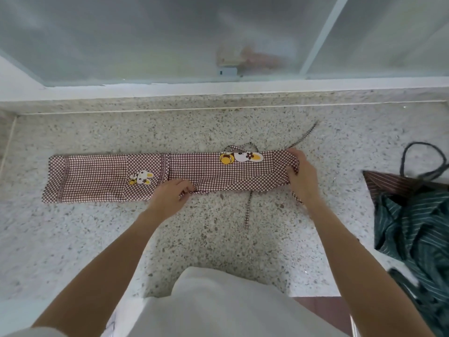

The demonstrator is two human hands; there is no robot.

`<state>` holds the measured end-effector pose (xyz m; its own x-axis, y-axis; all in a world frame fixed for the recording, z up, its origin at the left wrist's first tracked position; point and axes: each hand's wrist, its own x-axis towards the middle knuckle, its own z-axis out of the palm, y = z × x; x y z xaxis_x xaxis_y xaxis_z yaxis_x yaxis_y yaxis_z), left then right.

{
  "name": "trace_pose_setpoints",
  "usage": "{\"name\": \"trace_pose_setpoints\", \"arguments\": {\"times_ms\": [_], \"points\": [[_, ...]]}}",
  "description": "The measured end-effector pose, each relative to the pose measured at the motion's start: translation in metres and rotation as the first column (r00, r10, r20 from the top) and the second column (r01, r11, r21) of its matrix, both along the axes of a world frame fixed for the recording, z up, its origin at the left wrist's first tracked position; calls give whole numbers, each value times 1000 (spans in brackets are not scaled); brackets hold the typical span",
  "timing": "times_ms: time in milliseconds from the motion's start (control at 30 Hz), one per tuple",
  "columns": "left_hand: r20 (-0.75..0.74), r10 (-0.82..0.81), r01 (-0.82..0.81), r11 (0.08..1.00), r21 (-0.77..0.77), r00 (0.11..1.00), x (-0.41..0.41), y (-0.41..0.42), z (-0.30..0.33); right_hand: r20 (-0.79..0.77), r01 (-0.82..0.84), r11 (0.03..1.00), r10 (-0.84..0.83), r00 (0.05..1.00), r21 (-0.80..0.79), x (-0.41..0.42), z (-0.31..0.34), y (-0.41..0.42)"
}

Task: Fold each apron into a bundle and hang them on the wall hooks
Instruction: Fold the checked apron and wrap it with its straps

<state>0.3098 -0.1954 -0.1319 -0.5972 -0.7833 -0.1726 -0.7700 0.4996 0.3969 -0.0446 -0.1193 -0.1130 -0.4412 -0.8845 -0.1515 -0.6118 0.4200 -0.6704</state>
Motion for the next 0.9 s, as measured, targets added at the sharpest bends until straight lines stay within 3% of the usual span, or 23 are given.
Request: {"name": "trace_pose_setpoints", "arguments": {"times_ms": [133,300,400,567,700,833,900], "points": [[-51,-138,140,989,43,989,19,4,-3,-16,36,996,-35,999,78,-5,1,-1],[-63,-123,125,992,23,990,7,12,-4,62,84,991,-91,994,104,1,-2,11],[-13,-174,174,985,-5,985,-18,15,-3,33,56,993,-59,998,104,1,-4,15],[176,-34,15,994,110,984,-44,20,-8,-7,90,987,-90,996,131,-3,-7,24],[134,105,-126,980,155,985,-56,10,-8,43,80,994,-83,996,77,-3,7,16],[160,171,-202,958,205,972,-58,4,-9,-116,20,990,-4,993,136,-1,6,15],[130,191,-218,944,246,973,-58,3,-10,-257,18,996,6,966,90,5,3,21]]}}
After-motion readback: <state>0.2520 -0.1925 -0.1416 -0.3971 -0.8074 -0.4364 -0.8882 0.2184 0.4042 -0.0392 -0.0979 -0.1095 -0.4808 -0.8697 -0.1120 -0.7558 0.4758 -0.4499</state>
